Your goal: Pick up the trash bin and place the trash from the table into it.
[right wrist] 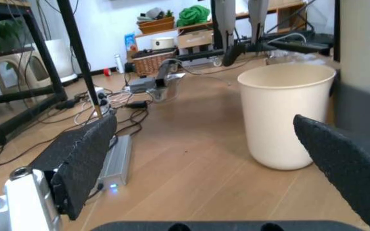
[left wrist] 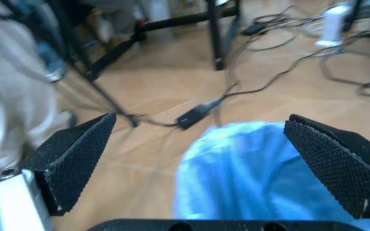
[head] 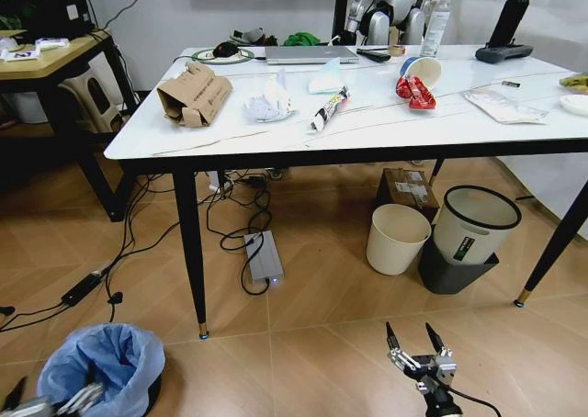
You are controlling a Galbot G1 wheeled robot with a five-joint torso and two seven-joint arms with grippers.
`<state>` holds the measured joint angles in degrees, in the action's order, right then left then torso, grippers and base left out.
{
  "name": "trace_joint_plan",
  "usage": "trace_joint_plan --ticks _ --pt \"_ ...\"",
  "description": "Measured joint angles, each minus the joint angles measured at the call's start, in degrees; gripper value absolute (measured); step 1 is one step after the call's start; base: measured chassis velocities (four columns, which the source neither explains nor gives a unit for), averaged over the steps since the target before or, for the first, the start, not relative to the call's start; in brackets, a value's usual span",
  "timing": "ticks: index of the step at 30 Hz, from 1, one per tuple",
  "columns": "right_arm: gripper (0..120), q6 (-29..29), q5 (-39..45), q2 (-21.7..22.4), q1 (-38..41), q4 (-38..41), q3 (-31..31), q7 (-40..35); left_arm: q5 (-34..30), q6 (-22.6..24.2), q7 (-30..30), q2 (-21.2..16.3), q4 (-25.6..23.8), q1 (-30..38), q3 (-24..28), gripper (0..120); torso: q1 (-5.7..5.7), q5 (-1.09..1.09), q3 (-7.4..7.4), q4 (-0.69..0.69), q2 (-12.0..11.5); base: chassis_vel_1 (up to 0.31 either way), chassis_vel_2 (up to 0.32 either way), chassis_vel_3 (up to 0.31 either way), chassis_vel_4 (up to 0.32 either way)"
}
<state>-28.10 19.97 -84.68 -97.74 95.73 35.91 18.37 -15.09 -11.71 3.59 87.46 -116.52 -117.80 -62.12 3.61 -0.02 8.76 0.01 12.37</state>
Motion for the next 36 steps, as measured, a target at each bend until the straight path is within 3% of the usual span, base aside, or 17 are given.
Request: trace_joint_plan --ticks 12,16,21,26,31,36 --pt "100 -0.16 -0.23 -1.13 0.75 -1.38 -1.21 0.00 -3.79 0.66 -0.34 -1.07 3.27 0.59 -4.38 94 0.01 0.01 0.02 -0.01 0.03 0.000 0.000 0.000 0.000" --pt "100 -0.64 -0.45 -1.93 1.20 -2.47 -2.39 0.00 -8.62 1.31 -0.42 -1.51 7.00 1.89 -7.34 88 0.02 0.00 0.04 -0.01 0.06 0.000 0.000 0.000 0.000" --pt "100 -0.80 -0.65 -2.04 1.64 -3.16 -3.15 0.00 -11.19 0.74 -0.05 -0.42 10.95 3.76 -6.02 91 0.03 -0.01 0.06 -0.01 0.08 0.000 0.000 0.000 0.000" --pt "100 -1.08 -0.64 -1.49 2.10 -4.11 -3.39 0.03 -8.20 -1.80 -2.53 2.19 9.33 2.76 -1.25 95 0.03 0.01 0.07 -0.01 0.11 0.000 0.000 0.000 0.000" --pt "100 -1.12 -0.70 -1.36 2.27 -4.12 -3.71 0.07 -6.26 -0.20 -3.11 2.14 6.13 4.38 -2.54 94 0.04 0.02 0.08 -0.01 0.12 0.000 0.000 0.000 0.000" --pt "100 -1.09 -1.27 -2.02 2.19 -3.95 -4.05 0.09 -6.26 2.86 -3.48 1.06 6.04 7.24 -3.25 102 0.04 0.02 0.09 -0.01 0.12 0.000 0.000 0.000 0.000"
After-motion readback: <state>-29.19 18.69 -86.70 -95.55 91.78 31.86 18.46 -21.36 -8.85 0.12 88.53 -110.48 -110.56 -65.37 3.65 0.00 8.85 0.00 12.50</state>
